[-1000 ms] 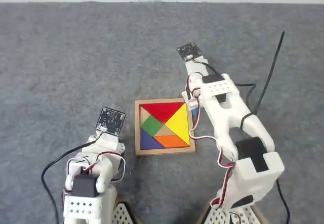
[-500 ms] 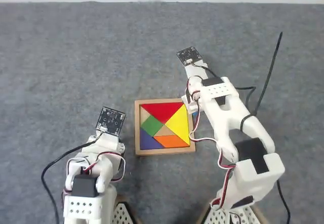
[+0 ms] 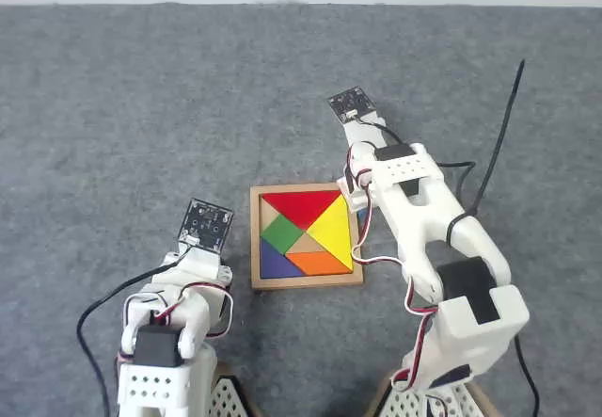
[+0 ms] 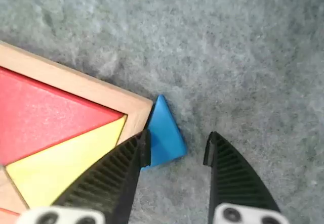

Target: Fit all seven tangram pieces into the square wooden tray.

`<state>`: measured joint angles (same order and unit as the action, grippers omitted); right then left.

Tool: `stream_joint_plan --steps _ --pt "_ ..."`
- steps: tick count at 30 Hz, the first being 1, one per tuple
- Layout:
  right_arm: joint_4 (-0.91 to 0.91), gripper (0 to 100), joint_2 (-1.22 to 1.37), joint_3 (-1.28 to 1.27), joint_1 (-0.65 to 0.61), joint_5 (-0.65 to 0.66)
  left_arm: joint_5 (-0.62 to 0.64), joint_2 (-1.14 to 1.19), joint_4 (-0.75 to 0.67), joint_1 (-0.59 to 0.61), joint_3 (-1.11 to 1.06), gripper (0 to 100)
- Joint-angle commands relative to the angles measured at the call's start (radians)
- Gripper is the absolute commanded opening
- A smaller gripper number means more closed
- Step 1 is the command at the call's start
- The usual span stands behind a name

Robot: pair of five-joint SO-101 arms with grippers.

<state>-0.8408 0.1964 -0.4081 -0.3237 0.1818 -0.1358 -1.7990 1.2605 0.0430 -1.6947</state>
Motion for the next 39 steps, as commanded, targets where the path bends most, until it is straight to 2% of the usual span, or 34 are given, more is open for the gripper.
stream_joint_plan --steps 1,12,21,34,39 --pt "-0.015 19.1 -0.008 -0.003 -0.002 0.011 0.008 -0.025 0.006 0.005 0.012 1" --pt "-0.084 19.1 -0.008 0.002 0.005 0.011 0.008 -0.025 0.006 0.005 0.012 1" --pt "-0.076 19.1 -0.008 0.046 0.116 0.011 0.008 -0.025 0.006 0.005 0.012 1" --pt "-0.071 19.1 -0.102 0.091 0.113 0.012 0.008 -0.025 0.006 0.005 0.012 1" --pt "-0.116 19.3 -0.128 0.091 0.105 0.114 0.008 -0.025 0.006 0.005 0.012 1"
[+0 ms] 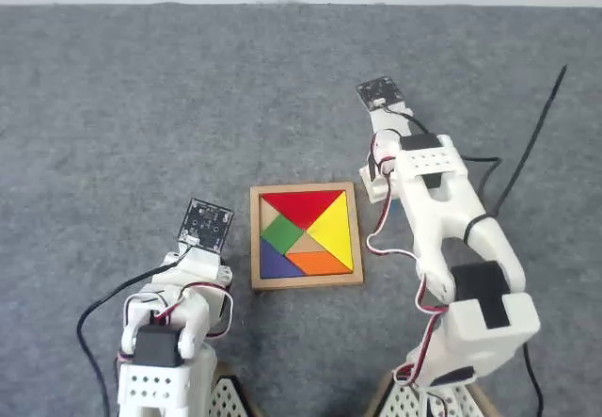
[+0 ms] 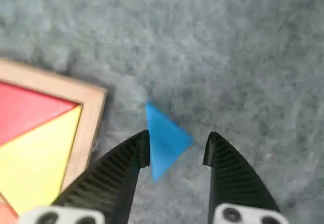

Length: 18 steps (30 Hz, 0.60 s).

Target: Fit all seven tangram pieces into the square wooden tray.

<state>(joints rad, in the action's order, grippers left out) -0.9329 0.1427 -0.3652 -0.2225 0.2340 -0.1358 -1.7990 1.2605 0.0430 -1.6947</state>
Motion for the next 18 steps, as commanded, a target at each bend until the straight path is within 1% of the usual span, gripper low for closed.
stream_joint_plan --steps 1,3,7,14,18 --pt "-0.019 19.3 -0.068 0.046 -0.002 0.074 0.008 -0.025 0.006 0.005 0.012 1" --pt "-0.022 19.3 -0.044 0.048 -0.016 0.103 0.008 -0.025 0.006 0.005 0.012 1" --pt "-0.022 19.2 0.025 0.052 -0.041 0.235 0.008 -0.025 0.006 0.005 0.012 1" --pt "-0.005 19.1 0.12 0.098 -0.024 0.281 0.008 -0.025 0.006 0.005 0.012 1" --pt "0.002 19.1 0.142 0.103 -0.013 0.285 0.008 -0.025 0.006 0.005 0.012 1"
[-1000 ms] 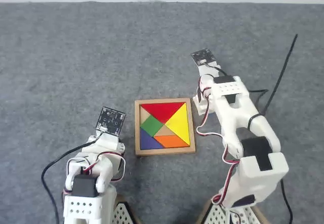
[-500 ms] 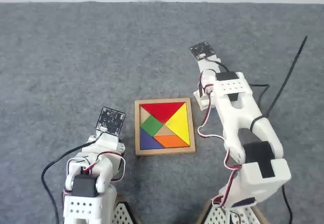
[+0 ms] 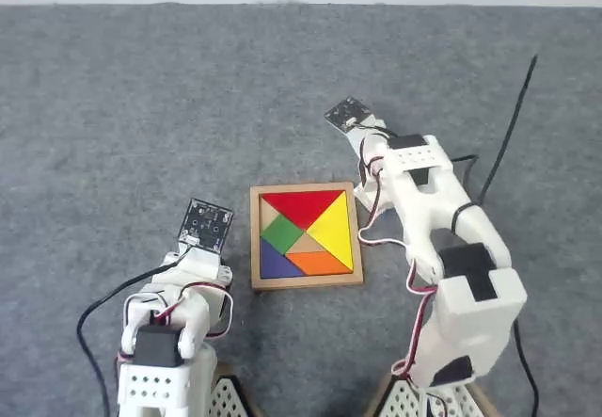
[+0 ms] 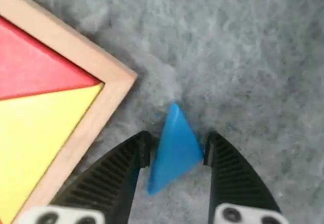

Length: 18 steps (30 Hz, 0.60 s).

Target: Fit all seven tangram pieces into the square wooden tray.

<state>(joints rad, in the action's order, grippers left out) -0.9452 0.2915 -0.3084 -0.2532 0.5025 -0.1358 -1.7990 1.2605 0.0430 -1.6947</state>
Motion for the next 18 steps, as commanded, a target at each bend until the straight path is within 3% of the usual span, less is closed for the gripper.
stream_joint_plan --steps 1,18 --pt "0.015 19.1 -0.007 0.046 0.019 0.017 0.008 -0.025 0.006 0.005 0.012 1" --pt "0.005 18.9 0.001 0.066 0.09 0.077 0.008 -0.025 0.006 0.005 0.012 1"
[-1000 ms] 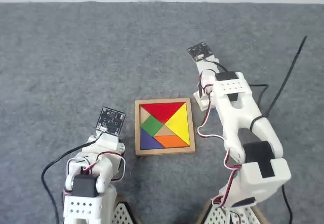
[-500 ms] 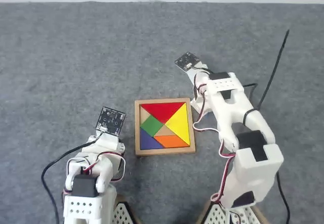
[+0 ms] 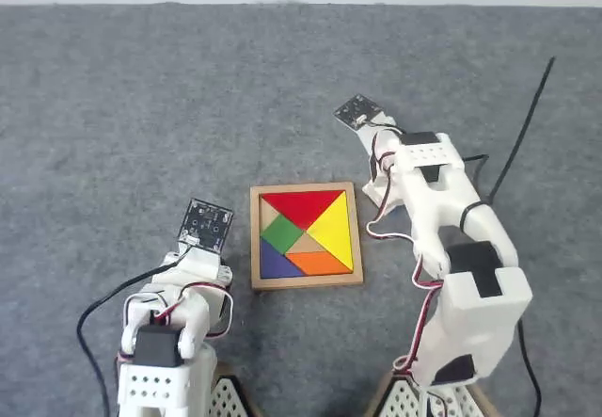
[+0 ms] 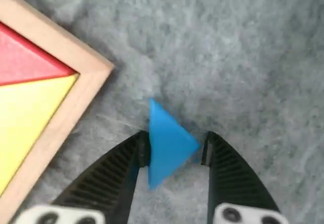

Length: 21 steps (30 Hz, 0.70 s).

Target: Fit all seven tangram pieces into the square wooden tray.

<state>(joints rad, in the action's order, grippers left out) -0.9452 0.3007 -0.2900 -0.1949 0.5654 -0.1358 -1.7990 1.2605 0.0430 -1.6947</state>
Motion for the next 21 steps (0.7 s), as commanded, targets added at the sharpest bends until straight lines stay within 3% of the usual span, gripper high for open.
stream_joint_plan --steps 1,7,16,21 --pt "0.005 18.3 -0.008 0.048 0.031 0.005 0.008 -0.025 0.006 0.005 0.012 1" --pt "0.007 7.1 -0.018 0.049 0.031 -0.02 0.008 -0.025 0.006 0.005 0.012 1" --pt "-0.051 6.9 -0.077 0.081 0.03 -0.144 0.008 -0.025 0.006 0.005 0.012 1" --pt "-0.124 6.8 -0.234 0.055 -0.065 -0.227 0.008 -0.025 0.006 0.005 0.012 1"
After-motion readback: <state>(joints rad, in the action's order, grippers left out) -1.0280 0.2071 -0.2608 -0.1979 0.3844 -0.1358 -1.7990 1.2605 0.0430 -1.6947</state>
